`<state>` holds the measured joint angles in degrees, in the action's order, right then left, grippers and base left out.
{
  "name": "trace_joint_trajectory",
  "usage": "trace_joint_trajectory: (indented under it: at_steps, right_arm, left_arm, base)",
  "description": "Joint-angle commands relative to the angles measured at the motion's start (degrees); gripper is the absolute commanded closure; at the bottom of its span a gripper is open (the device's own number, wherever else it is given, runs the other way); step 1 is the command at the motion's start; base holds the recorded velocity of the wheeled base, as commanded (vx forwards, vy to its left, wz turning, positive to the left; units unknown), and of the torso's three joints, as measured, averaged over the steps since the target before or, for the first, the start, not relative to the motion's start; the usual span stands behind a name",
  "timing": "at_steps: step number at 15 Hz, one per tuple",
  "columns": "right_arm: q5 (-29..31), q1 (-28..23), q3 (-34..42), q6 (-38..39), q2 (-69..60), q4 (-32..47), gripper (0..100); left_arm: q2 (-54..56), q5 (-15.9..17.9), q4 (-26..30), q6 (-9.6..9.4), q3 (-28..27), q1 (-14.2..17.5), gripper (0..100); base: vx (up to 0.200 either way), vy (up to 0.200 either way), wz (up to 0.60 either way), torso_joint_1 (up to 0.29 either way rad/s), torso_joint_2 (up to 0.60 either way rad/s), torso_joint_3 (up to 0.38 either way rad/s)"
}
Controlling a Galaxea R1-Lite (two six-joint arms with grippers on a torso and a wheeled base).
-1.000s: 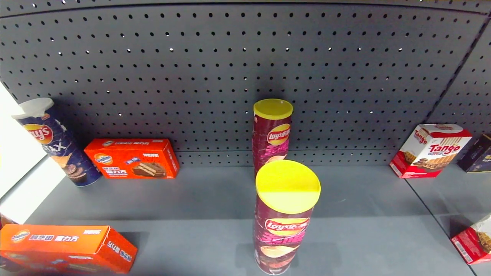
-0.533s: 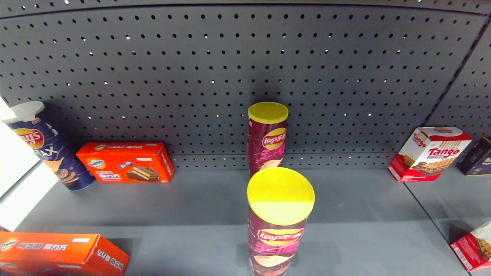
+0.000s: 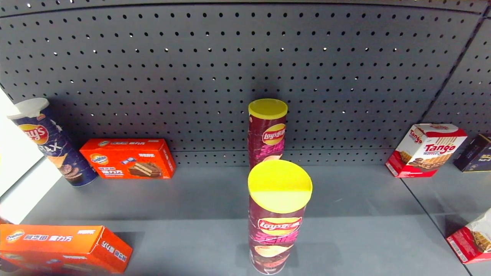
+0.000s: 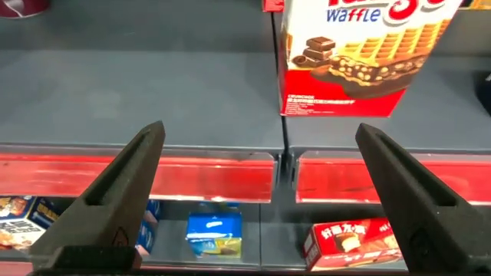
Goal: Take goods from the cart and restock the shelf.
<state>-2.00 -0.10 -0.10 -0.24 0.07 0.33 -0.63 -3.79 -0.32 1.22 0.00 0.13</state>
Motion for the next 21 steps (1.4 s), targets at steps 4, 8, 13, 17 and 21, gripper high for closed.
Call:
trace_joint_trajectory:
  at_steps: [4, 8, 13, 17, 21]
  right_arm:
    - [0.0, 0.0, 0.0, 0.0, 0.1, 0.0, 0]
    - [0.0, 0.0, 0.0, 0.0, 0.1, 0.0, 0]
    - [0.0, 0.0, 0.0, 0.0, 0.1, 0.0, 0]
    - [0.0, 0.0, 0.0, -0.1, 0.1, 0.0, 0]
    - [-0.1, 0.0, 0.0, -0.2, 0.1, -0.1, 0]
  left_arm:
    - [0.0, -0.1, 0.0, 0.19, 0.0, 0.0, 0]
    - [0.0, -0.1, 0.0, 0.19, 0.0, 0.0, 0]
    - [0.0, 0.0, 0.0, 0.01, 0.0, 0.0, 0]
    - [0.0, 0.0, 0.0, 0.19, 0.0, 0.0, 0]
    - [0.0, -0.1, 0.0, 0.19, 0.0, 0.0, 0]
  base:
    - [-0.1, 0.0, 0.0, 0.0, 0.0, 0.0]
    - [0.0, 0.0, 0.0, 0.0, 0.0, 0.0]
    - [-0.04, 0.0, 0.0, 0.0, 0.0, 0.0]
    - [-0.05, 0.0, 0.0, 0.001, 0.0, 0.001]
    - [0.0, 0.0, 0.0, 0.0, 0.0, 0.0]
